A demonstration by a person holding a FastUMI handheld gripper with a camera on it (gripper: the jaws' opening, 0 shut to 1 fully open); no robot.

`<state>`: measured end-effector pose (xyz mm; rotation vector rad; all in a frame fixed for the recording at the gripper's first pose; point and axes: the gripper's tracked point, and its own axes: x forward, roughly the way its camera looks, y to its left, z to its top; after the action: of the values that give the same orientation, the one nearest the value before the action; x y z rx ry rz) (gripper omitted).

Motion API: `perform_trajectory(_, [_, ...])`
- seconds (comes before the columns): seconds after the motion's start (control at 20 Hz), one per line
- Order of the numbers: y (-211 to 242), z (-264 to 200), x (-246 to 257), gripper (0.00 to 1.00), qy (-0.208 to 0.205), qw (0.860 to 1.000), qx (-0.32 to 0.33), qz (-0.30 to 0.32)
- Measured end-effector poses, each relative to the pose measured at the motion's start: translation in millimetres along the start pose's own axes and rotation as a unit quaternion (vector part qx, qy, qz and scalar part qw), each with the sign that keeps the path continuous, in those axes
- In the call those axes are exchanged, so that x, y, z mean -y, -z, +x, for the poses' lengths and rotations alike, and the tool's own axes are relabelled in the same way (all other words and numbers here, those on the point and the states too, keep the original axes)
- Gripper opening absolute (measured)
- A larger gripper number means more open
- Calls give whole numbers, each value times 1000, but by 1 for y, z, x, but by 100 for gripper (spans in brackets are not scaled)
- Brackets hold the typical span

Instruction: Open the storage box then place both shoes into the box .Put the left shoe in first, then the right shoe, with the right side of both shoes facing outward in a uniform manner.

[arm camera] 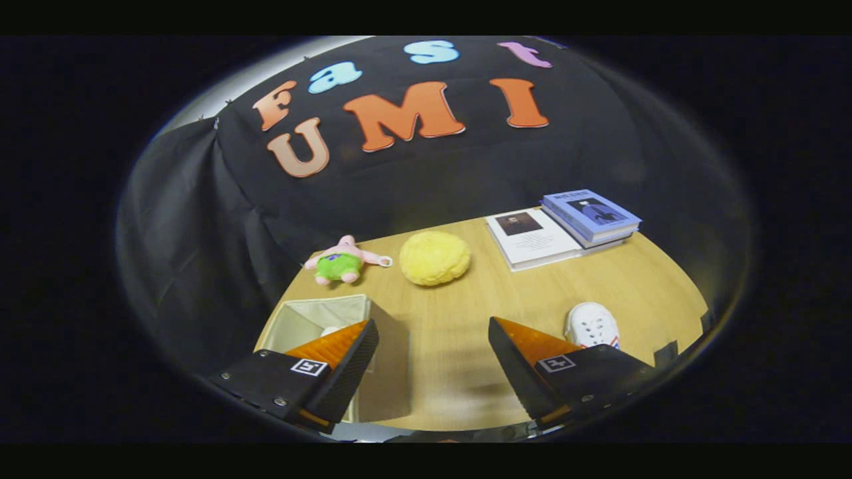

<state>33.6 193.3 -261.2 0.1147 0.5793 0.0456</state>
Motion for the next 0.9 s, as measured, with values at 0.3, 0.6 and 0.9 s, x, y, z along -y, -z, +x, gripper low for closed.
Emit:
perform_trajectory(0.3, [-1, -14, 103, 99, 58, 998, 7, 5])
perform_trajectory(0.6, [28, -14, 194, 99, 111, 994, -18, -12])
perform_trajectory(0.9, [82, 2, 230, 99, 112, 991, -75, -20])
